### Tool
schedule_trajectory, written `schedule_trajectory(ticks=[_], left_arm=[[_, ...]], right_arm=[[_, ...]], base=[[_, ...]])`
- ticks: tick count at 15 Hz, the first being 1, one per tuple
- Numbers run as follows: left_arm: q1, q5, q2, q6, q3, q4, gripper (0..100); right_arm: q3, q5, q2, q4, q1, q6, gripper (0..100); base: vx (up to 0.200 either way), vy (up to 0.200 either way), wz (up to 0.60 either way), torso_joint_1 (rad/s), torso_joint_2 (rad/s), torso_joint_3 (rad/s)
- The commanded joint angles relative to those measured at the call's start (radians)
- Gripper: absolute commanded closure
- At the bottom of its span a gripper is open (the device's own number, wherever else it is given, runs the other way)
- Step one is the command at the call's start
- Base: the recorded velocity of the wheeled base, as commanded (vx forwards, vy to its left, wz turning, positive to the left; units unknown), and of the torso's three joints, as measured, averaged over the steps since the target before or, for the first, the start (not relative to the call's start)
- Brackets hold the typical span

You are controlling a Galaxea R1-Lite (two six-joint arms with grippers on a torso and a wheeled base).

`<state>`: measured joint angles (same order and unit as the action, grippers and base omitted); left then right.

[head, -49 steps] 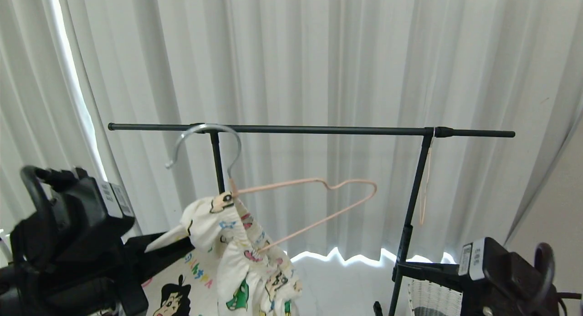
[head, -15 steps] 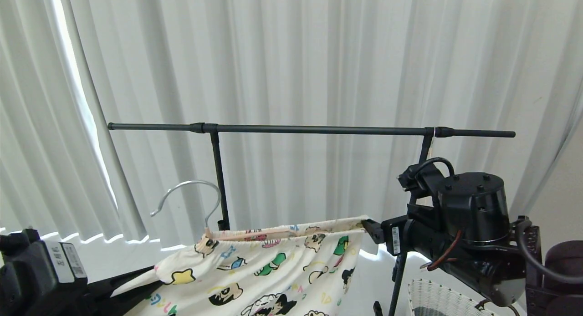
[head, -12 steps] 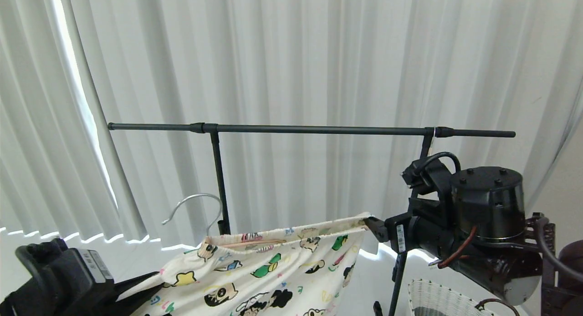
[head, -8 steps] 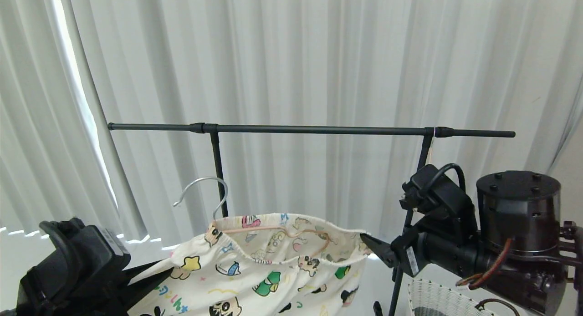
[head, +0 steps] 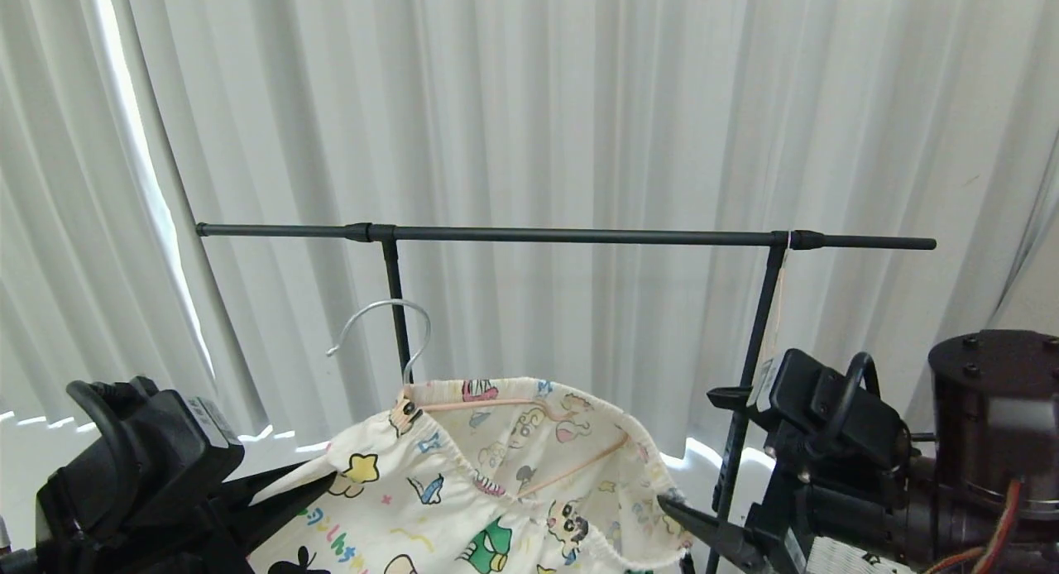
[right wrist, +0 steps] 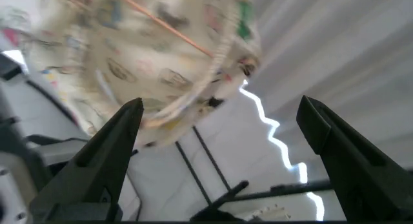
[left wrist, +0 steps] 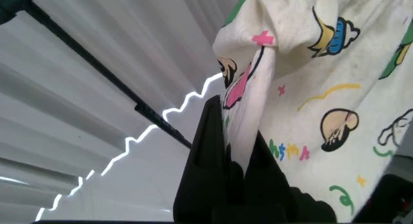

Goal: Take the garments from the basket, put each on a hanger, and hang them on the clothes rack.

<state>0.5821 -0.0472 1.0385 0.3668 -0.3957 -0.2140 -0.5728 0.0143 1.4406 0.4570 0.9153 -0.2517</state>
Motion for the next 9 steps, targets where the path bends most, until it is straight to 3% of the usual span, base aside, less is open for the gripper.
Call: schedule_trajectory(ticks=[1, 4, 6, 9], left_arm=[[0.010, -0.002, 0.015, -0.002, -0.003, -0.001, 100], [-0.030, -0.059, 0.020, 0.000, 0.040, -0.001, 100], [-0.002, -0.054, 0.008, -0.002, 0.037, -0.002, 100], [0.189, -0.031, -0.009, -0.003, 0.034, -0.002, 100]], right_arm=[[-0.032, -0.025, -0.046, -0.064, 0.054, -0.003, 0], [-0.082, -0.031, -0.042, -0.070, 0.086, -0.058, 0], [-0.090, -0.033, -0.036, -0.074, 0.086, -0.084, 0], [-0.121, -0.065, 0.017, -0.092, 0.085, -0.087, 0]], base=[[0.000, 0.000, 0.00, 0.000, 0.00, 0.000], [0.000, 0.000, 0.00, 0.000, 0.00, 0.000], [0.000, 0.000, 0.00, 0.000, 0.00, 0.000], [0.000, 0.000, 0.00, 0.000, 0.00, 0.000]])
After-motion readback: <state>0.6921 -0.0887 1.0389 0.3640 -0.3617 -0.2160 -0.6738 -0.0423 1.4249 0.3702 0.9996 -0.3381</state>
